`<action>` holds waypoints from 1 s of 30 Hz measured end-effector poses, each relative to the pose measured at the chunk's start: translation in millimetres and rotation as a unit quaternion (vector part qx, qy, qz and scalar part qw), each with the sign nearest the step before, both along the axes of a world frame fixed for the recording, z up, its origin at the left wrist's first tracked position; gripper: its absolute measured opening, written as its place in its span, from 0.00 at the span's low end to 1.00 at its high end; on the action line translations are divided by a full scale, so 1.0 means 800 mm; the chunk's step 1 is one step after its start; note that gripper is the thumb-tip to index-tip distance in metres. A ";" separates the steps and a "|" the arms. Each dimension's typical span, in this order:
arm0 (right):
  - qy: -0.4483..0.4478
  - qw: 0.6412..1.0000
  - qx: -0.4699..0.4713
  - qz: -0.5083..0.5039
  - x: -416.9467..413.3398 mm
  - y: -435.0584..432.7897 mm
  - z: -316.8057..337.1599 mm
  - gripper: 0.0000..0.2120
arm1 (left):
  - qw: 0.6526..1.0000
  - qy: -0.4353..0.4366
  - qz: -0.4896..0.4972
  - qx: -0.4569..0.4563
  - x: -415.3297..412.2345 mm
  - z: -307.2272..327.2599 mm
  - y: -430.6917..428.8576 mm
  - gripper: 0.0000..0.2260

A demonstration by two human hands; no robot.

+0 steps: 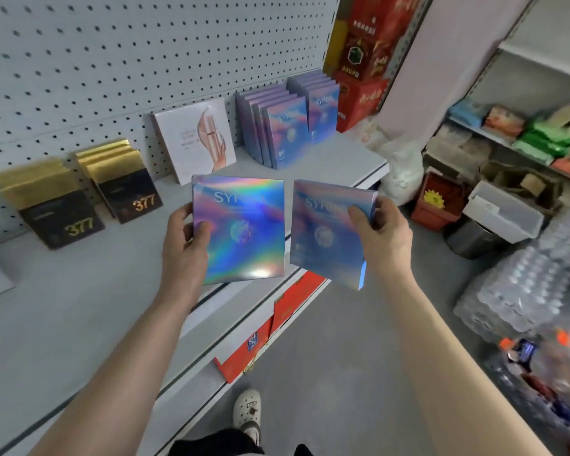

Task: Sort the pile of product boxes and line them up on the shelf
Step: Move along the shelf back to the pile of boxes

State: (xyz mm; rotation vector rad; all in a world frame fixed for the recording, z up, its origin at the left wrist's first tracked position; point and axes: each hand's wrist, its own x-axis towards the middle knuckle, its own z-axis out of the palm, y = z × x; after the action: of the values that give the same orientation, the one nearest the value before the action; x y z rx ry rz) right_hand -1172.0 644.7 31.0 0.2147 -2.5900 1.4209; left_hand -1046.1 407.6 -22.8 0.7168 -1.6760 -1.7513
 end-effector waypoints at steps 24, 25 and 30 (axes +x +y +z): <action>0.008 0.957 0.023 0.289 -0.578 -0.044 -0.015 0.13 | 0.980 -0.011 0.198 -0.023 -0.385 0.000 0.046 0.16; -0.012 0.949 0.013 0.314 -0.595 -0.051 -0.017 0.14 | 0.978 -0.015 0.209 -0.020 -0.391 -0.002 0.050 0.17; -0.058 0.920 -0.051 0.384 -0.667 -0.086 -0.036 0.18 | 0.970 -0.027 0.241 -0.032 -0.411 -0.005 0.064 0.16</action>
State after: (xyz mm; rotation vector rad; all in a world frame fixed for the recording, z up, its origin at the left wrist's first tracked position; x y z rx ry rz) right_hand -1705.4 576.1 2.4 1.2803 -2.6233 1.8168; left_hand -1375.2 458.8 -26.9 1.0484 -1.4301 -1.3396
